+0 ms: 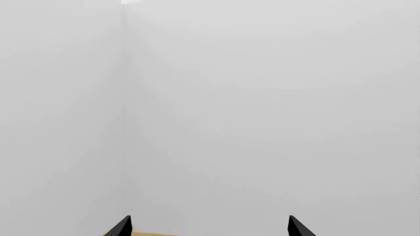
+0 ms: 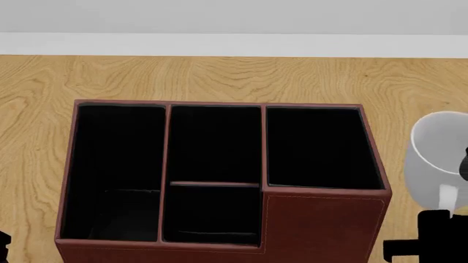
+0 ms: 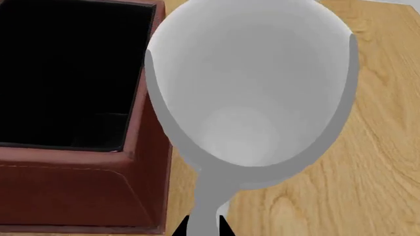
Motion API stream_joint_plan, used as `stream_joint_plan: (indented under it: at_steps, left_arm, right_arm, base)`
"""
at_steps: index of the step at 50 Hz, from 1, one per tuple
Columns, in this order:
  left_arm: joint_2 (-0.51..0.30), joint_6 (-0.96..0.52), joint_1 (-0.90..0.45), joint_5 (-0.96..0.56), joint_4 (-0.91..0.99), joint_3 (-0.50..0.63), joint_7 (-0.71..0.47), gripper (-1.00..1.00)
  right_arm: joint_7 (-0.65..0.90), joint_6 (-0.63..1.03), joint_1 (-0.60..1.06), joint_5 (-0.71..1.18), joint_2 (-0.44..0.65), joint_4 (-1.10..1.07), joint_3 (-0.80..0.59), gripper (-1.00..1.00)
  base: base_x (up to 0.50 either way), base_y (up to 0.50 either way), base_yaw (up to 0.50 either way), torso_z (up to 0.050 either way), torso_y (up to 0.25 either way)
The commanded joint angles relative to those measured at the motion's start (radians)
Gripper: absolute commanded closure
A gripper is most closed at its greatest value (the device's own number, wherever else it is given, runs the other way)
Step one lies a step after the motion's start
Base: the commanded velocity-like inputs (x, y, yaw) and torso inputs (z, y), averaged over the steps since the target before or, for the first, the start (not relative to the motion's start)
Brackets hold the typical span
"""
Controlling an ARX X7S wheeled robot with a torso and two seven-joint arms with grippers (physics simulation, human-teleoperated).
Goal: Pick up the white mug and place it to the right of the caddy.
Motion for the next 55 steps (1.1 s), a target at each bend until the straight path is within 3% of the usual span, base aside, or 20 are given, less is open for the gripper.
stream_joint_plan:
  at_steps: [1, 55]
  left_arm:
    - [-0.004, -0.01, -0.001, 0.002, 0.015, 0.008, -0.007, -1.0]
    - [-0.025, -0.019, 0.003, -0.026, 0.049, 0.012, -0.03, -1.0]
  right_arm:
    - [-0.042, -0.033, -0.035, -0.054, -0.001, 0.01, 0.003, 1.0]
    - [-0.16, -0.117, -0.124, -0.188, -0.08, 0.141, -0.057, 1.0]
  base:
    - [0.0, 0.0, 0.0, 0.0, 0.0]
    - [0.0, 0.0, 0.0, 0.0, 0.001]
